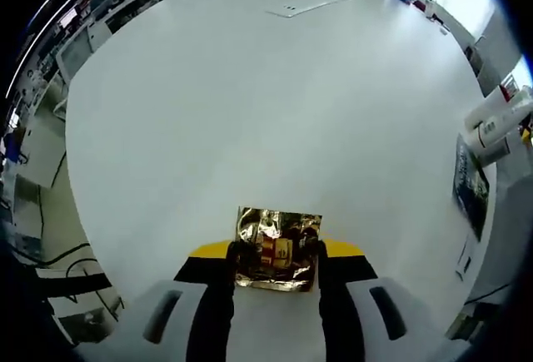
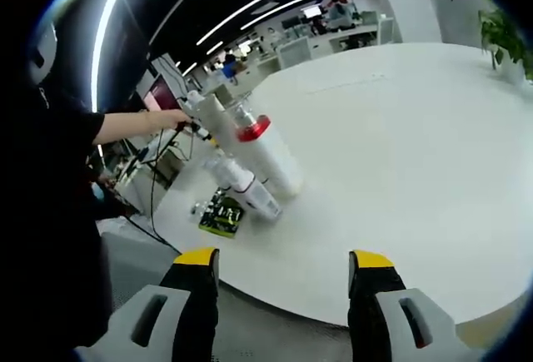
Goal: Arrange the skincare products in the storage area until every visible bottle or jar stands upright without overlapping.
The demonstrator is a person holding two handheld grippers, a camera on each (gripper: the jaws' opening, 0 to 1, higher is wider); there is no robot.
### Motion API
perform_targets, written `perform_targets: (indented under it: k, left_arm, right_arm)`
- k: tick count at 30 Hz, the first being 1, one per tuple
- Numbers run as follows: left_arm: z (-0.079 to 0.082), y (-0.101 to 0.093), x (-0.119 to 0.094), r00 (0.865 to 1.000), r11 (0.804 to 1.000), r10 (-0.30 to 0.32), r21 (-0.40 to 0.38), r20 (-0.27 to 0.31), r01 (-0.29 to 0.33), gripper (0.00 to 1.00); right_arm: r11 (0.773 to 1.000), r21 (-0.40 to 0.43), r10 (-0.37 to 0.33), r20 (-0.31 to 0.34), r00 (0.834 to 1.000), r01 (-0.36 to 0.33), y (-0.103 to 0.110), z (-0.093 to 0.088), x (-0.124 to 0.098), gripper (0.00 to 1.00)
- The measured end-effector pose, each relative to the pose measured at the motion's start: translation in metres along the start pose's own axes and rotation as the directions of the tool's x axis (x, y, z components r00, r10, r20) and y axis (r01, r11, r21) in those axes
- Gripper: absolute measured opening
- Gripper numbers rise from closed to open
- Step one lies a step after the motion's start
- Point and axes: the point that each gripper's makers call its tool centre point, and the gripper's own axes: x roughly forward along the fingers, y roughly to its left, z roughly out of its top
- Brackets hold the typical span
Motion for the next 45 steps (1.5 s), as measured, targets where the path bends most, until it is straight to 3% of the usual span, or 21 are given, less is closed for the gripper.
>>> perform_targets:
  k: [5,7,8,11,14,18,20,22,25,28,31,33,34,40,45]
  left_arm:
    - [0.002,-0.003,-0.003,1.0,1.0,-0.001,0.017,0.0,0.001,0.4]
    - [0.006,-0.004,-0.007,1.0,0.999,0.005,0.038,0.009,-0.005,0.16]
    - [0.009,-0.006,-0.01,1.0,1.0,0.013,0.024,0.017,-0.013,0.13]
    - [0.008,-0.009,-0.007,1.0,1.0,0.004,0.019,0.016,-0.004,0.25]
    - [0.005,-0.011,-0.007,1.0,0.999,0.009,0.046,-0.004,-0.008,0.24]
    - [-0.003,-0.014,-0.008,0.999,0.997,0.001,0.081,-0.036,0.002,0.31]
    - [-0.005,-0.016,-0.008,0.999,0.998,-0.018,0.062,-0.044,0.02,0.36]
    - [-0.009,-0.015,-0.01,0.998,0.999,0.003,0.033,-0.066,-0.001,0.42]
    - [-0.016,-0.018,-0.01,0.994,0.997,0.021,-0.068,-0.112,-0.029,0.45]
    - [-0.015,-0.021,-0.006,0.994,0.998,0.024,-0.063,-0.111,-0.031,0.52]
    - [-0.015,-0.032,-0.002,0.992,0.999,0.003,-0.039,-0.124,-0.008,0.51]
    - [-0.016,-0.021,-0.002,0.99,0.999,0.028,0.043,-0.138,-0.022,0.51]
    - [-0.013,-0.027,-0.004,0.991,1.0,0.013,0.021,-0.134,-0.01,0.51]
    - [-0.012,-0.036,-0.002,0.992,0.996,-0.007,0.091,-0.125,0.019,0.43]
    - [-0.013,-0.041,-0.002,0.993,0.996,-0.013,0.09,-0.118,0.024,0.38]
  right_arm:
    - [1.0,-0.002,0.002,0.006,1.0,-0.002,0.002,0.001,0.0,0.64]
    - [1.0,-0.002,0.002,0.007,1.0,-0.002,0.002,0.002,0.0,0.64]
    - [1.0,-0.003,0.004,0.008,1.0,-0.004,0.002,0.002,0.0,0.64]
    - [1.0,-0.005,0.009,0.009,1.0,-0.009,0.003,0.002,0.001,0.64]
    - [1.0,-0.008,0.009,0.01,1.0,-0.009,0.003,0.002,0.0,0.64]
    - [1.0,-0.003,0.011,0.014,1.0,-0.011,0.002,0.002,0.0,0.64]
    - [1.0,-0.006,0.012,0.014,1.0,-0.012,0.002,0.002,0.0,0.64]
    - [1.0,-0.006,0.013,0.014,1.0,-0.013,0.001,0.002,0.0,0.64]
    - [1.0,-0.003,0.013,0.018,1.0,-0.013,0.001,0.003,0.0,0.64]
    - [1.0,-0.002,0.014,0.016,1.0,-0.014,0.001,0.002,-0.001,0.63]
    - [1.0,-0.004,0.011,0.015,1.0,-0.011,0.001,0.002,-0.001,0.63]
    - [1.0,-0.003,0.01,0.015,1.0,-0.01,0.0,0.001,-0.001,0.63]
    - [1.0,-0.003,0.009,0.015,1.0,-0.009,0.001,0.001,-0.001,0.63]
    - [1.0,-0.005,0.008,0.006,1.0,-0.008,0.002,0.001,0.0,0.63]
    - [1.0,-0.003,0.003,0.005,1.0,-0.003,0.002,0.001,0.0,0.63]
